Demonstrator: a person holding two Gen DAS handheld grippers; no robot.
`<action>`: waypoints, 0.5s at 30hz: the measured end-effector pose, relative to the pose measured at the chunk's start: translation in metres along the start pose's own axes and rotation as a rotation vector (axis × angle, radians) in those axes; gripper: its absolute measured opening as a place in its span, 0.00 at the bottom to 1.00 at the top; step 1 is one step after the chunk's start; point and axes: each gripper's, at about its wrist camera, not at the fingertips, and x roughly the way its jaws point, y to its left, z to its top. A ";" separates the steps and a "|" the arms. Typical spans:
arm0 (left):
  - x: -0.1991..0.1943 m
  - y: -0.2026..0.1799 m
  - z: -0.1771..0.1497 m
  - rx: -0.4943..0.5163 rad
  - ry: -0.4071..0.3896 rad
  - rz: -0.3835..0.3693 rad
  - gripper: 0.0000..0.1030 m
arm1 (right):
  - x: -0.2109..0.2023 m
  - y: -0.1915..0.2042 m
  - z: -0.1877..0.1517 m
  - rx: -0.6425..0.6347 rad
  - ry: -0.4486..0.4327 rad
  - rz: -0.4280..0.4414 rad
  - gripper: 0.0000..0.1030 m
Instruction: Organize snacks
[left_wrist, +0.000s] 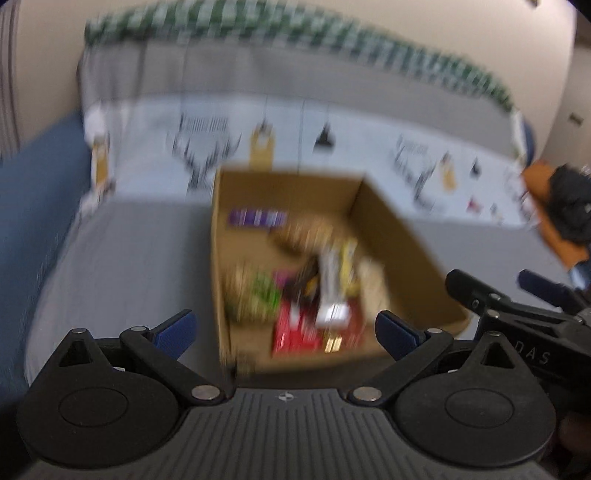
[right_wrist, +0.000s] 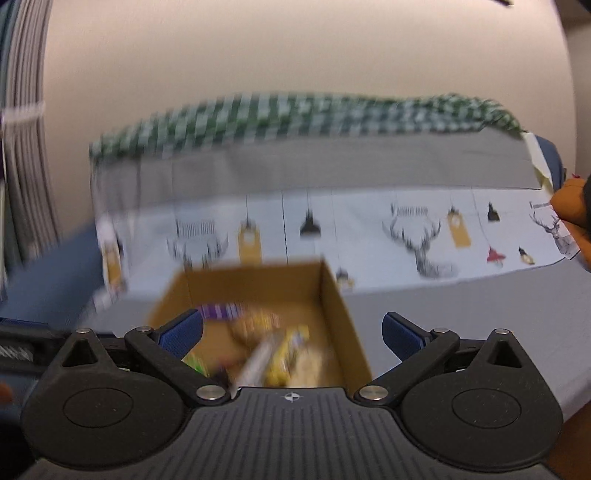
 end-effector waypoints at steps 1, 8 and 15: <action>0.008 0.002 -0.005 -0.007 0.019 0.009 1.00 | 0.005 0.004 -0.008 -0.019 0.028 -0.017 0.99; 0.029 0.007 -0.022 0.000 0.061 0.033 1.00 | 0.024 0.007 -0.038 0.010 0.099 -0.089 0.99; 0.035 0.007 -0.019 -0.012 0.076 0.047 1.00 | 0.034 0.009 -0.043 0.011 0.146 -0.085 0.99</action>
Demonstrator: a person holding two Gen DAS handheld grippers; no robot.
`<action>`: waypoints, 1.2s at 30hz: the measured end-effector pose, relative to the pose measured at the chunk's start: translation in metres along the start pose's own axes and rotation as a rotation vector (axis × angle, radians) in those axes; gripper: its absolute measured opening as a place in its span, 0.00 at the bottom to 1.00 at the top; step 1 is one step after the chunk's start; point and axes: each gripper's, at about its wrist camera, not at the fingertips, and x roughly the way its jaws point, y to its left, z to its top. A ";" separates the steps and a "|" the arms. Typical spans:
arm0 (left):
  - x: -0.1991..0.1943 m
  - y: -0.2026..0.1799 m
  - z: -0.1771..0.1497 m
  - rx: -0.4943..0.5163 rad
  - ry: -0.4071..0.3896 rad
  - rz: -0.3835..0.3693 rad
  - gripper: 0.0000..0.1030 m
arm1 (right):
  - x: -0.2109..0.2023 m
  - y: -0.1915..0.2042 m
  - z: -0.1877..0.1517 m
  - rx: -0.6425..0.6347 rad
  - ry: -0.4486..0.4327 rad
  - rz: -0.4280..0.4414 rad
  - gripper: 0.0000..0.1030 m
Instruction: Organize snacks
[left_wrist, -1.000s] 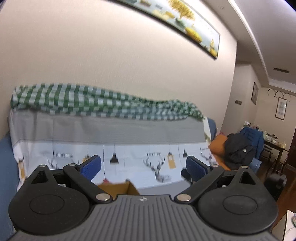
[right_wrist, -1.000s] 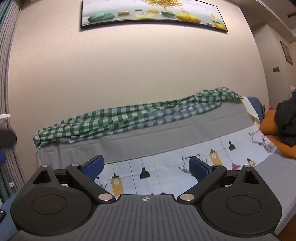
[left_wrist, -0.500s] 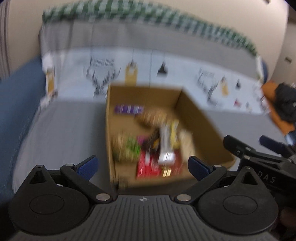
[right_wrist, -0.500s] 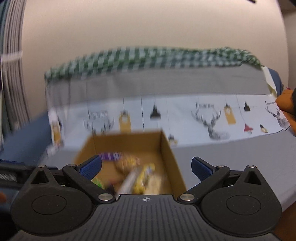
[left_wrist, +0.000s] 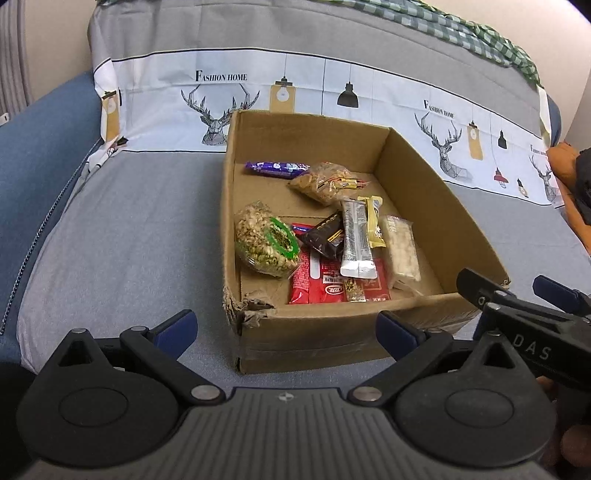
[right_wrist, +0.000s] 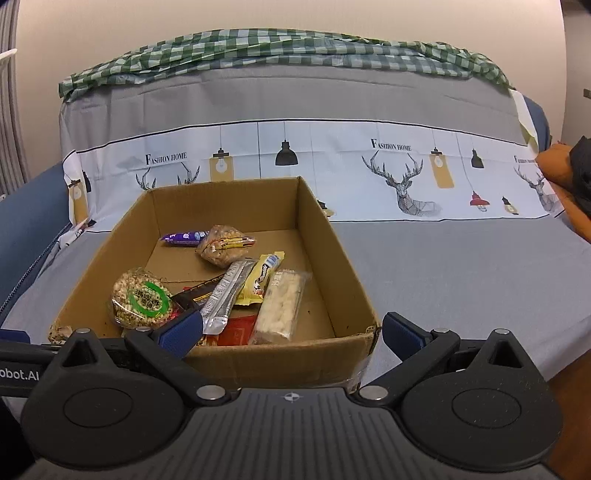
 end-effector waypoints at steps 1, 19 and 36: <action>0.000 0.000 0.000 -0.001 0.001 -0.002 1.00 | 0.000 0.001 0.000 -0.005 0.003 0.001 0.99; -0.010 -0.001 -0.003 -0.004 -0.008 -0.012 1.00 | -0.003 0.006 0.000 -0.024 -0.010 -0.001 0.99; -0.011 0.000 -0.003 0.000 -0.011 -0.016 1.00 | -0.004 0.008 0.000 -0.024 -0.016 -0.010 0.99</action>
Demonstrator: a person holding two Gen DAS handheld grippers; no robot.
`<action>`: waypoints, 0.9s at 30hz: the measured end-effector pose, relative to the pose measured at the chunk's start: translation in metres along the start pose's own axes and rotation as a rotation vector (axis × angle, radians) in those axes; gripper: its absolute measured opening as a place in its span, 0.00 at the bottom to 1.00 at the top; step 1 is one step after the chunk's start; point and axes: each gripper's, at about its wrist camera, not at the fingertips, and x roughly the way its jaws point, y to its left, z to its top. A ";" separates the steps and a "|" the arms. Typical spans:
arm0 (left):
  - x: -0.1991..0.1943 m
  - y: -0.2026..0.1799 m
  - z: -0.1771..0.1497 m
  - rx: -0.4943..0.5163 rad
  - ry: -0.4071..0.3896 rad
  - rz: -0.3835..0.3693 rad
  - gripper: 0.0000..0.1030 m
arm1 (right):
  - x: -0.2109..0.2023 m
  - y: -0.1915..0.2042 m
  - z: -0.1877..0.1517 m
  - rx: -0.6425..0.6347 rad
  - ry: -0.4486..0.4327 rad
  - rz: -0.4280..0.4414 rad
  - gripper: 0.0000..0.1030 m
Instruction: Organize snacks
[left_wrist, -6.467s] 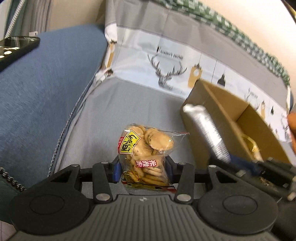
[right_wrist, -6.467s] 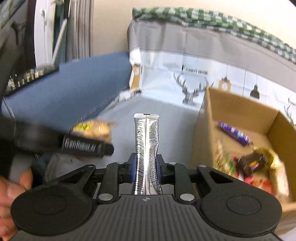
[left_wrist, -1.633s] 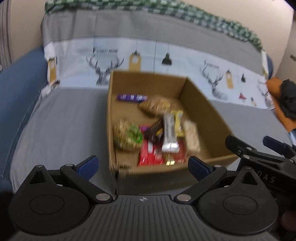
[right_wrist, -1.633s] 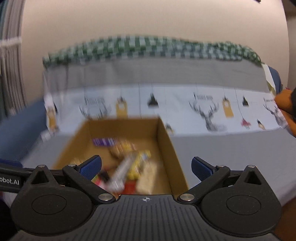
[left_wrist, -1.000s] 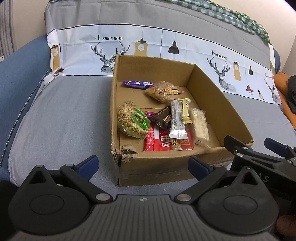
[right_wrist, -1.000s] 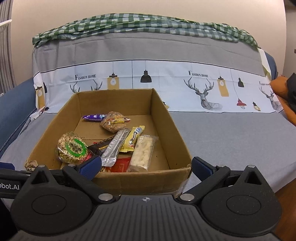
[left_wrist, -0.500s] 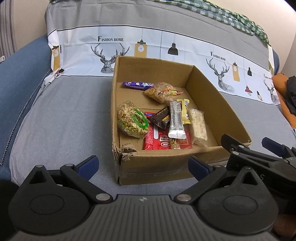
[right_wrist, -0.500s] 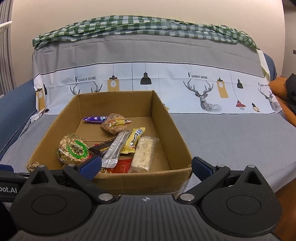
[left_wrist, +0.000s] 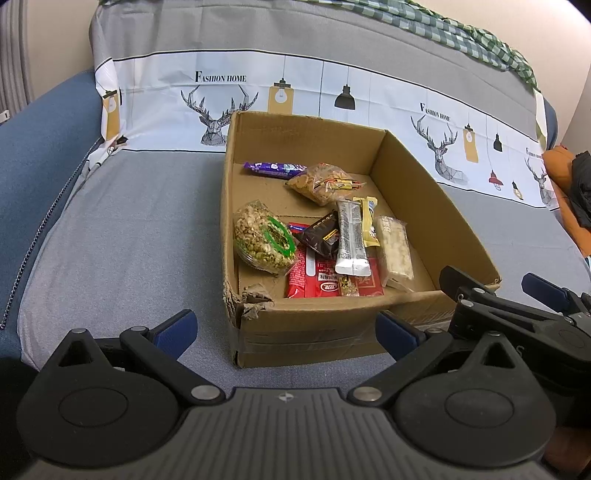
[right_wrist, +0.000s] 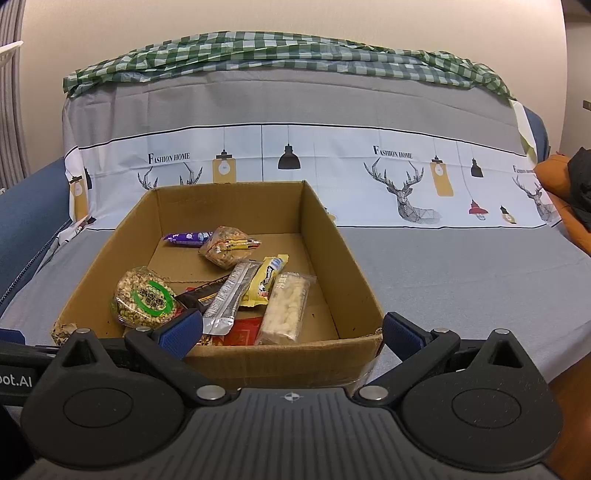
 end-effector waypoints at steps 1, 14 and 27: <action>0.000 0.000 0.000 0.000 0.000 0.000 1.00 | 0.000 0.000 0.000 0.000 0.000 -0.001 0.99; 0.000 0.000 -0.002 0.002 -0.002 -0.004 1.00 | 0.001 0.000 0.001 -0.002 0.001 -0.001 0.99; 0.000 0.001 -0.003 0.005 -0.003 -0.011 1.00 | 0.001 0.000 0.002 -0.004 0.002 -0.002 0.99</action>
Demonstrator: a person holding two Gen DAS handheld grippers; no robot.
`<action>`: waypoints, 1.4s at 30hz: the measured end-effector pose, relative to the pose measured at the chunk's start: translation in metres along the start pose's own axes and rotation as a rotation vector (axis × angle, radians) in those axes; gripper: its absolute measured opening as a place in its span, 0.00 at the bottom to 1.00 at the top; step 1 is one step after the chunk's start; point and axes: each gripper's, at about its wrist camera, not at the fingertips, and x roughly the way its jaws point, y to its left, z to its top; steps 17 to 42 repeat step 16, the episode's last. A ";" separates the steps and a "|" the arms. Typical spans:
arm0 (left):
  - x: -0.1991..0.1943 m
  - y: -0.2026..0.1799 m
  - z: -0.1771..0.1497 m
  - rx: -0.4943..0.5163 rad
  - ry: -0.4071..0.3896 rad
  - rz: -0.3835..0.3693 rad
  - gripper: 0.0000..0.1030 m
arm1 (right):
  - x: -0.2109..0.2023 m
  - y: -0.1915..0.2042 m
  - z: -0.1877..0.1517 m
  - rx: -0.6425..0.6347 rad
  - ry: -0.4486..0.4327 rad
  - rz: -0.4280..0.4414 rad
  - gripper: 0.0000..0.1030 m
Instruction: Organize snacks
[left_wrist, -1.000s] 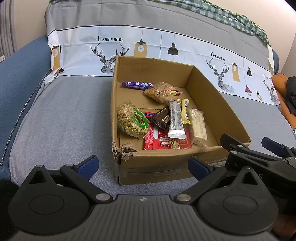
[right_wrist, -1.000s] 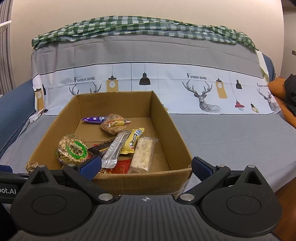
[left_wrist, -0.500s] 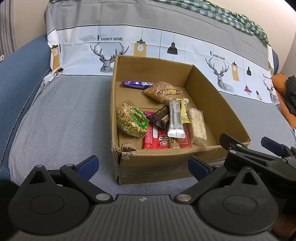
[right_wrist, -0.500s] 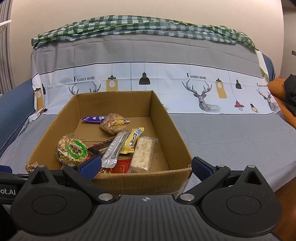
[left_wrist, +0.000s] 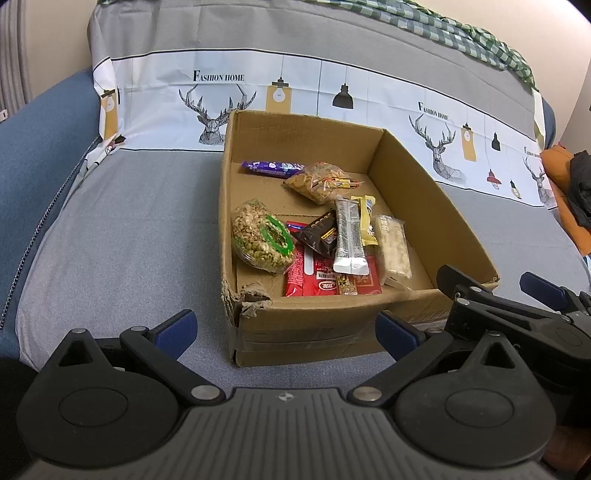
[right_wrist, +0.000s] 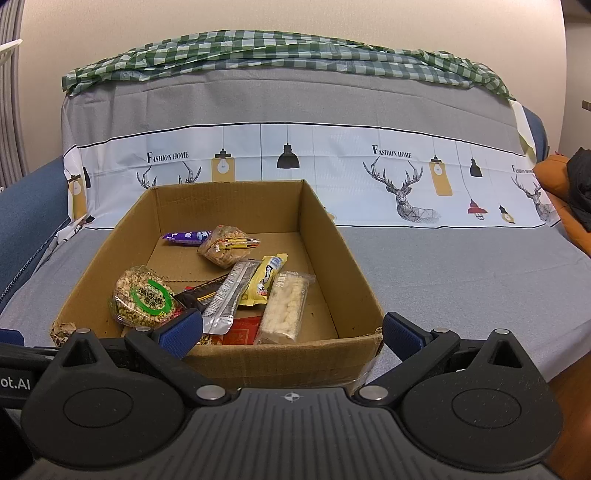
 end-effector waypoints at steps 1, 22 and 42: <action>0.000 0.000 0.000 0.000 0.000 0.000 1.00 | 0.000 0.000 -0.001 0.000 0.000 -0.001 0.99; 0.006 0.005 0.002 0.002 -0.006 -0.008 1.00 | 0.003 0.005 -0.003 0.000 0.024 -0.025 0.99; 0.006 0.005 0.002 0.002 -0.006 -0.008 1.00 | 0.003 0.005 -0.003 0.000 0.024 -0.025 0.99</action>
